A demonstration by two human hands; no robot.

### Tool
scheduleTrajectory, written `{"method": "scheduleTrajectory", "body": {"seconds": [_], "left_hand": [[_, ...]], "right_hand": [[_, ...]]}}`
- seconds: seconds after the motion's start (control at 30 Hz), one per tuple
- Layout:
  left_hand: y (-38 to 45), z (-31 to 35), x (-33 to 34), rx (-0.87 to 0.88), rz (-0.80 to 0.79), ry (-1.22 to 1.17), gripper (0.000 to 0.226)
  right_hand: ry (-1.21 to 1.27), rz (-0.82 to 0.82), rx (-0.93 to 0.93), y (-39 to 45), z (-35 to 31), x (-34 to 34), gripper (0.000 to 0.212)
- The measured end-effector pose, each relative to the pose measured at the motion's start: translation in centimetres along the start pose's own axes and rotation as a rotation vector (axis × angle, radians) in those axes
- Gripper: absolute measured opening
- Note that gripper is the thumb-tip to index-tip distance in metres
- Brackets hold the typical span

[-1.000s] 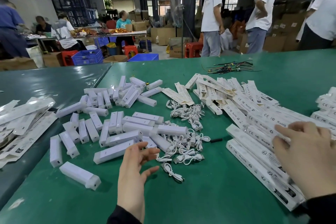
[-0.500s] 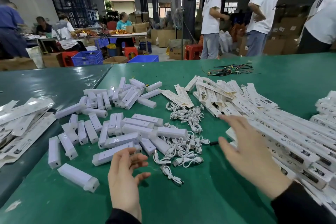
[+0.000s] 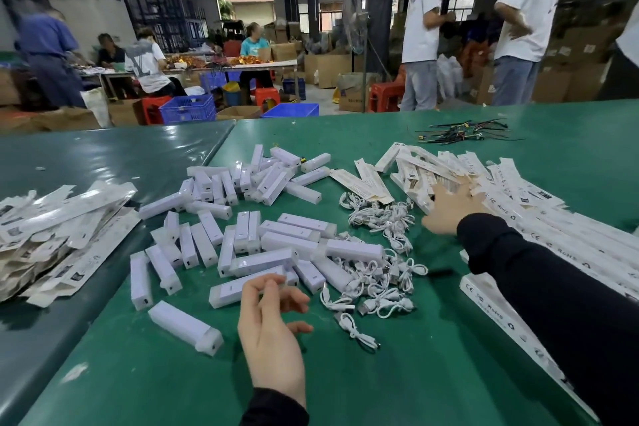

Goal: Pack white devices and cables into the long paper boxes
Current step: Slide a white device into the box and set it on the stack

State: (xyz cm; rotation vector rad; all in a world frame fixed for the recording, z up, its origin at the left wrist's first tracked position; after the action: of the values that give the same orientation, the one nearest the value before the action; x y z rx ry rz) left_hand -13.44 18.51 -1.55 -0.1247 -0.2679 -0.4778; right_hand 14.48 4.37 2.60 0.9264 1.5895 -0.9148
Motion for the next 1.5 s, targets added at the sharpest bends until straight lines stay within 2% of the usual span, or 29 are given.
{"method": "scheduleTrajectory", "body": {"seconds": [0.1,0.23,0.37,0.47,0.53,0.67,0.73,0.77,0.83,0.93,1.0,1.13,1.2,1.23,1.27,1.3,1.37,1.43,1.5], "left_hand": [[-0.1,-0.1,0.1,0.001,-0.010,0.005,0.023],[-0.2,-0.1,0.1,-0.005,-0.020,0.008,0.024],[-0.2,-0.1,0.1,-0.022,-0.026,0.004,0.024],[-0.3,-0.2,0.1,-0.027,-0.035,-0.001,0.024],[-0.3,-0.2,0.2,-0.030,-0.043,-0.002,0.023],[-0.4,-0.2,0.3,-0.032,-0.052,-0.002,0.023],[-0.4,-0.1,0.2,-0.029,-0.053,-0.004,0.022],[-0.4,-0.1,0.2,-0.028,-0.056,-0.004,0.023],[-0.3,0.0,0.2,-0.036,-0.062,-0.004,0.022],[-0.3,0.1,0.1,-0.044,-0.066,-0.007,0.022],[-0.3,0.1,0.0,-0.048,-0.068,-0.012,0.022],[-0.3,-0.2,0.1,-0.083,-0.105,-0.027,0.019],[-0.2,-0.4,0.2,-0.141,-0.152,-0.049,0.017],[-0.2,-0.5,0.3,-0.180,-0.189,-0.061,0.016],[-0.2,-0.6,0.4,-0.215,-0.227,-0.081,0.013],[-0.1,-0.6,0.5,-0.245,-0.266,-0.108,0.010],[0.0,-0.5,0.8,-0.279,-0.341,-0.176,0.026],[0.2,-0.3,1.0,-0.314,-0.388,-0.287,0.045],[0.4,-0.1,0.9,-0.346,-0.410,-0.404,0.050]], "right_hand": [[-0.043,-0.053,-0.068,0.3,0.0,1.1,0.067],[-0.062,0.109,-0.106,0.3,-0.6,1.4,0.036],[0.203,0.140,-0.148,0.5,-0.6,1.3,0.023],[0.415,0.056,-0.151,0.4,-0.6,1.1,0.012],[0.476,0.006,-0.119,0.2,-0.6,1.1,0.016],[0.339,0.312,-0.146,1.0,-1.2,1.0,0.019],[0.272,0.242,-0.162,1.3,-2.1,2.1,0.046],[0.217,0.195,-0.187,1.5,-2.4,2.6,0.051],[0.100,0.181,-0.242,1.8,-2.9,3.2,0.039],[0.007,0.250,-0.258,1.5,-3.1,2.4,0.008],[-0.006,0.332,-0.252,0.8,-3.0,1.0,0.017],[0.013,0.659,-0.308,-2.9,-2.9,-2.6,0.030],[0.173,0.796,-0.369,-5.9,-2.9,-3.8,0.031],[0.338,0.829,-0.386,-7.4,-2.7,-4.1,0.032],[0.591,0.810,-0.384,-8.9,-2.5,-4.2,0.030],[0.923,0.720,-0.358,-10.3,-2.5,-3.8,0.025],[1.499,0.320,-0.259,-13.0,-3.6,-1.3,0.015],[1.706,-0.056,-0.155,-15.4,-4.9,2.0,0.021],[1.765,-0.306,-0.109,-17.0,-6.0,4.5,0.027]]}}
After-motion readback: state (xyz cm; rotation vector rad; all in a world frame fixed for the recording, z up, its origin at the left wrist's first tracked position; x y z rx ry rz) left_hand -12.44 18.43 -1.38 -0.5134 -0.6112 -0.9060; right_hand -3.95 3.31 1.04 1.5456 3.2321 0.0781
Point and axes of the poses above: each hand's wrist, its own y-axis towards the middle knuckle, its own x-axis out of the palm, z = x × y, the point moved 3 cm from there along y, towards the middle knuckle, and after that the axes turned 10 degrees about -x, right-handed, at the moved point
